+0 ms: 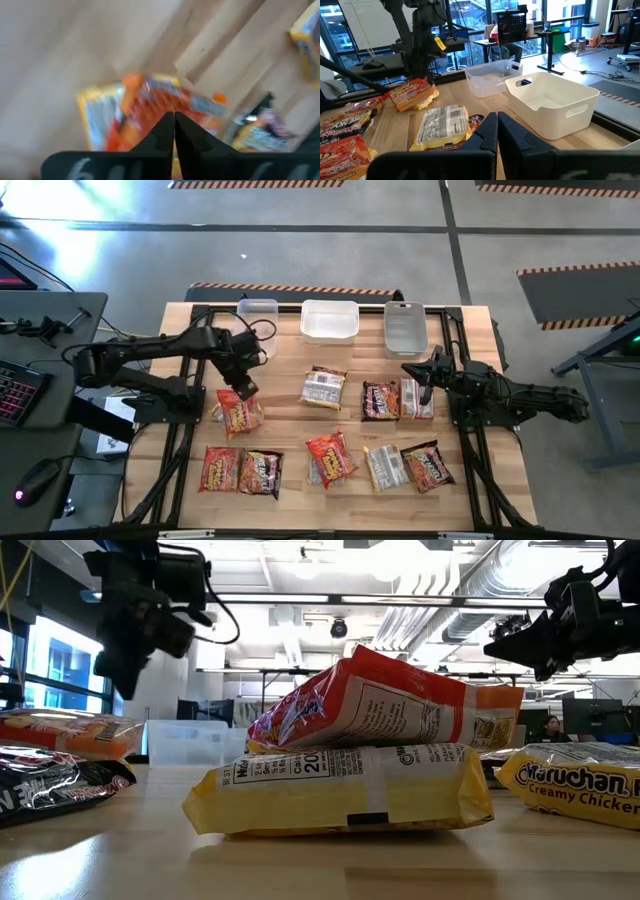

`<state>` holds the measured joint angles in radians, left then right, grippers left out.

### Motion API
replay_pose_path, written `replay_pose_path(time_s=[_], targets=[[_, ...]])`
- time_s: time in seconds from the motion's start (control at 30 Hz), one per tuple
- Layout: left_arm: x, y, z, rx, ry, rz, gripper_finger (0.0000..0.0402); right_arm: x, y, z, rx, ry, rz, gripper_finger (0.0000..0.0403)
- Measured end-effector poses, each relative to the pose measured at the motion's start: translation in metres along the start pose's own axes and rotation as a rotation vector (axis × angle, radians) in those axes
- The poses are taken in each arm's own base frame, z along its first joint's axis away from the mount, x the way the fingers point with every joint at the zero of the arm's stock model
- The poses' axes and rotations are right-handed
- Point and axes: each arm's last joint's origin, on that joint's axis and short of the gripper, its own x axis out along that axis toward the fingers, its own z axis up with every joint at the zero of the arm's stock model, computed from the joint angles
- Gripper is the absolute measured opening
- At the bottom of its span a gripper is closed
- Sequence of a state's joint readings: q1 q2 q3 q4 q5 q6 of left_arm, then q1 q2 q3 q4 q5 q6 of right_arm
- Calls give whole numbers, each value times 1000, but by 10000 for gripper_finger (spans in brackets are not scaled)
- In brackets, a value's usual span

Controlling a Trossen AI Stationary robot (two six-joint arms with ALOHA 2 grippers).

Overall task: Sort Maruchan noodles
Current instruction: Put the orange noodle pack into the transparent bin

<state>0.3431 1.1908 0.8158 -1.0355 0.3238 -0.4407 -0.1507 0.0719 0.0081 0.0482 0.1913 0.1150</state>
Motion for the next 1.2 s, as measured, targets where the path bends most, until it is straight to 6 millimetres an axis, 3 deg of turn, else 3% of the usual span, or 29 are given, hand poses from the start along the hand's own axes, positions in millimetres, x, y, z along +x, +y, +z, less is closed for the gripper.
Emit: replay_pose_path(time_s=[0.27, 0.43, 0.67, 0.93, 1.2], targets=[[-13, -21, -57, -305, 173, 50, 93, 0, 0, 0, 0, 0, 0, 0], [-20, -29, -84, -452, 28, 128, 156, 0, 0, 0, 0, 0, 0, 0], [-20, -32, -94, -562, -191, 179, 209, 0, 0, 0, 0, 0, 0, 0], [25, -25, -100, -650, -191, 121, 221, 0, 0, 0, 0, 1, 0, 0], [37, -20, -103, -665, -240, 122, 221, 0, 0, 0, 0, 0, 0, 0]])
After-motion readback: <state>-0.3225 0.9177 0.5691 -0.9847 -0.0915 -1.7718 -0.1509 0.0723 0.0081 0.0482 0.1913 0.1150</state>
